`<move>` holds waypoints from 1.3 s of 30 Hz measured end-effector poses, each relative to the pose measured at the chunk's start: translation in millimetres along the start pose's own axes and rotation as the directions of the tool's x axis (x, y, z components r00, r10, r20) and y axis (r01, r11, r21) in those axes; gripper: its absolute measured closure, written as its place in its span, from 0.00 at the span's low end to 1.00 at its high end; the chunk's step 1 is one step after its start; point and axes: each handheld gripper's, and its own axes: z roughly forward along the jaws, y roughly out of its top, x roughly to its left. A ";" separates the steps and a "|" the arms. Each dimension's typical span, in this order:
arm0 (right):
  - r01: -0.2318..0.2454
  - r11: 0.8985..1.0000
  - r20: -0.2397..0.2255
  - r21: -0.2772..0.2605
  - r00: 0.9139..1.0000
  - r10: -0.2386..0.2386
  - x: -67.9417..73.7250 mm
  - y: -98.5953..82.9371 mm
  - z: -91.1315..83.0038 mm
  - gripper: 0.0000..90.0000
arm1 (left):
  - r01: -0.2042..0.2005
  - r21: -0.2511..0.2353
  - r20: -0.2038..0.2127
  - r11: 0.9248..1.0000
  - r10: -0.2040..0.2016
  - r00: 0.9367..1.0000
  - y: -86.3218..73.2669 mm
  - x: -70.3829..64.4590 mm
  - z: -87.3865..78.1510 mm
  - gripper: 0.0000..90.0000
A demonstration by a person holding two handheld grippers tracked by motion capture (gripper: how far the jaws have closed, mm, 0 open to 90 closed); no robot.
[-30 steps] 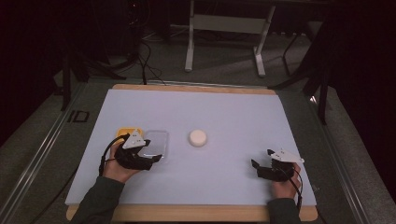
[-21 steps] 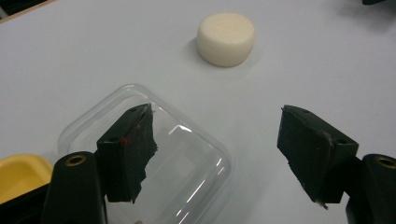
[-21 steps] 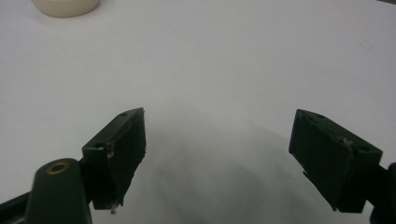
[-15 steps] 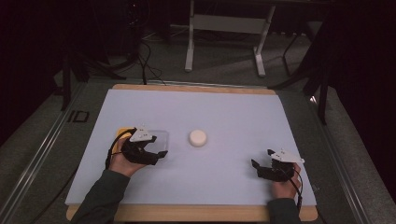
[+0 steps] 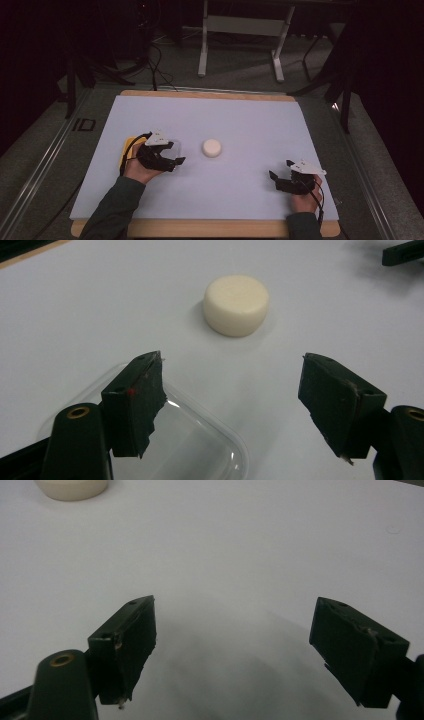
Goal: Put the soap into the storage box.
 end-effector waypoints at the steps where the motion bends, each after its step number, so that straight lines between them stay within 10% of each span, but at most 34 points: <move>1: 0.000 1.000 0.000 0.000 1.000 0.000 0.0 0.0 0.0 0.21 | -0.002 0.000 0.000 1.000 0.002 1.000 1.4 1.2 0.7 0.30; 39: -0.003 1.000 -0.007 0.003 1.000 0.003 -0.4 0.1 0.3 0.20 | -0.054 0.060 0.033 0.997 0.052 0.998 19.7 8.5 43.4 0.25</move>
